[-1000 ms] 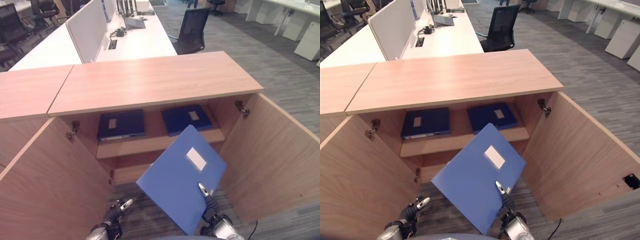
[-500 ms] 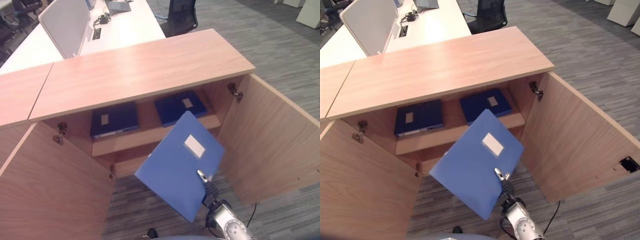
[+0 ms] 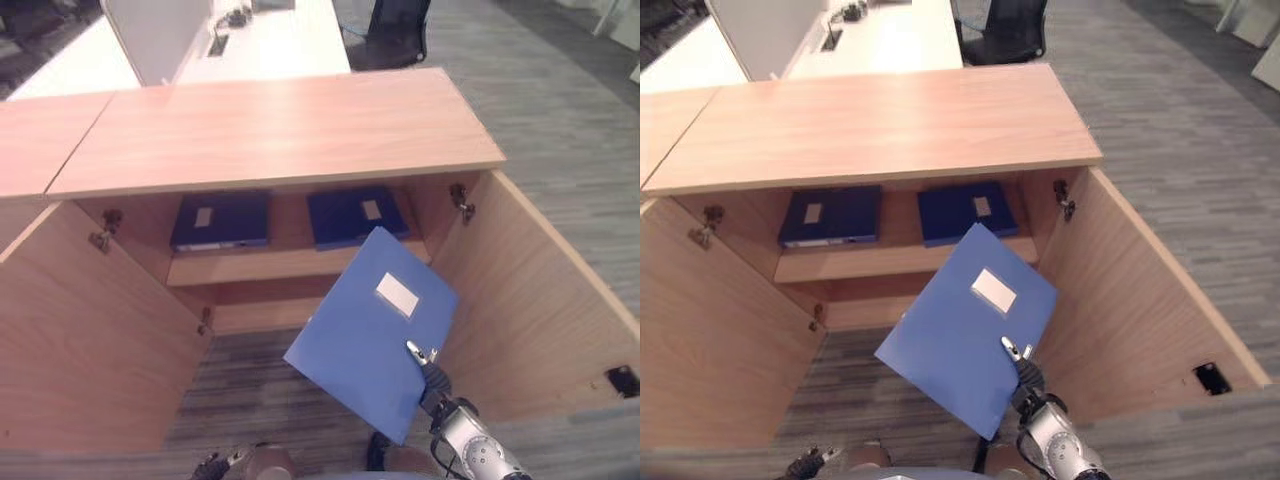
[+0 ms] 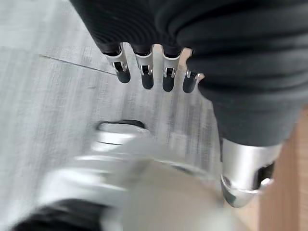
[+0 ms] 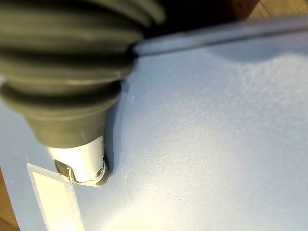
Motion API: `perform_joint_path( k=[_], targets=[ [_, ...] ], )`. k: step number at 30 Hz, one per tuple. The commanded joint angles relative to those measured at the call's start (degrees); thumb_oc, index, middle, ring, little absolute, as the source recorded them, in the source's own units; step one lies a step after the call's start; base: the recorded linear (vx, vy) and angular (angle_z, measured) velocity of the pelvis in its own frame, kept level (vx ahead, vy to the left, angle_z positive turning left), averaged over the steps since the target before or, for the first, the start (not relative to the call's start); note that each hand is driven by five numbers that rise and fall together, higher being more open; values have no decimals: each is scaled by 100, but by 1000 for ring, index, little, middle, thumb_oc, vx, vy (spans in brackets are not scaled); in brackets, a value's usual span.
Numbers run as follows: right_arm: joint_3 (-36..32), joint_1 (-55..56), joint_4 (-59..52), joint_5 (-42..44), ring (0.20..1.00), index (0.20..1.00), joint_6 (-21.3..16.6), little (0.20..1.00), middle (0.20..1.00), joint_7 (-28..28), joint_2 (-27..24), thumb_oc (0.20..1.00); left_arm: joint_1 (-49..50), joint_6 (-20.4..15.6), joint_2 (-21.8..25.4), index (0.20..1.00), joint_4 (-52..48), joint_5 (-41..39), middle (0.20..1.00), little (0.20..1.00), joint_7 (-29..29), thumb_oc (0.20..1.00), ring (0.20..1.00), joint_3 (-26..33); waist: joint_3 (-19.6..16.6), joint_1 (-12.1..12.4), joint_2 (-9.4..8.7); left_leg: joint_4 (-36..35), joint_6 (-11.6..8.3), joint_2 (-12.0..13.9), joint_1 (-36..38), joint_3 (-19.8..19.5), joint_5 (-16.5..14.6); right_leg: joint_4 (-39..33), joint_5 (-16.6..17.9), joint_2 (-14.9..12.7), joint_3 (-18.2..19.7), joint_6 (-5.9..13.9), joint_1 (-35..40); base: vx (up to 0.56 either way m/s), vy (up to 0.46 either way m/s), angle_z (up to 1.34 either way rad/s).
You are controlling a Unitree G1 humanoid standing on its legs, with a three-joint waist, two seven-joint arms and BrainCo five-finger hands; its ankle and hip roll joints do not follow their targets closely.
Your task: Put the empty folder in the office cabinet
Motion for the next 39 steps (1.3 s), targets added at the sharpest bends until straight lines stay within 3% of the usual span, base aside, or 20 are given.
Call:
perform_joint_path(
  k=[1, 3, 8, 17, 25, 29, 34, 36, 39],
  targets=[
    [-46, -348, -679, -260, 200, 200, -288, 200, 200, 147, -73, 200, -69, -54, 63, 1000, 173, 334, 1000, 1000, 133, 1000, 1000, 37, 248, -48, 96, -766, 22, -341, -74, -9, -85, -1071, 264, -145, 40, 418, 832, 55, 80, 14],
    [-77, -388, -691, -361, 200, 200, -274, 200, 200, 143, -127, 200, -38, -91, 40, 1000, 275, 405, 1000, 1000, 145, 1000, 1000, 36, 191, -34, 173, -1576, -49, -379, 66, -22, 69, -1031, 267, -114, 54, 505, 683, 97, 113, -1],
    [28, -796, -756, -365, 200, 200, -473, 200, 200, 39, -63, 200, -120, -129, 65, 1000, 362, 657, 1000, 1000, 255, 1000, 1000, -89, 383, -36, 289, -1647, 21, -486, -98, 48, 51, -629, 289, -277, 173, 524, 75, -13, 151, -27],
    [139, -1798, -1149, -508, 200, 200, -963, 200, 200, -342, -209, 200, -331, -297, 238, 1000, -336, 597, 1000, 1000, 467, 1000, 1000, -521, 1137, 31, 292, -671, 233, -567, -1075, 79, -372, 247, 310, -622, 412, 543, -1016, -85, 97, -11],
    [33, -2278, -1738, -1024, 200, 200, -1217, 200, 200, -625, -534, 200, -149, -349, 436, 1000, -1177, 631, 1000, 1000, 514, 1000, 1000, -767, 1436, 41, 290, 412, 398, -499, -1953, -134, -851, 1062, 69, -797, 451, 524, -1668, -25, 50, 9],
    [26, -2413, -1819, -1328, 200, 200, -1248, 200, 200, -766, -540, 200, -86, -345, 483, 1000, -1447, 663, 1000, 1000, 529, 1000, 1000, -798, 1477, 76, 269, 431, 440, -539, -1950, -201, -918, 986, 79, -809, 417, 555, -1608, 42, 73, 2],
    [68, -2347, -1955, -1497, 200, 200, -1174, 200, 200, -649, -463, 200, 47, -330, 632, 1000, -1938, 874, 1000, 1000, 434, 1000, 1000, -879, 1411, 150, 176, 65, 482, -712, -1654, -241, -931, 364, 355, -878, 311, 704, -1149, 87, 86, 1],
    [13, -2252, -1891, -1577, 200, 200, -1067, 200, 200, -581, -352, 200, 303, -248, 871, 1000, -2534, 1066, 1000, 1000, 211, 1000, 1000, -826, 1260, 209, 151, -401, 593, -999, -1112, -175, -973, 50, 1046, -1079, 343, 952, -724, 140, 179, 11],
    [-22, -2162, -1915, -1616, 200, 200, -968, 200, 200, -534, -308, 200, 385, -219, 1008, 1000, -2782, 1104, 1000, 1000, 133, 1000, 1000, -719, 1213, 207, 202, -590, 672, -1102, -872, -155, -950, 159, 1250, -1152, 414, 1000, -655, 63, 125, 8]
  ],
)
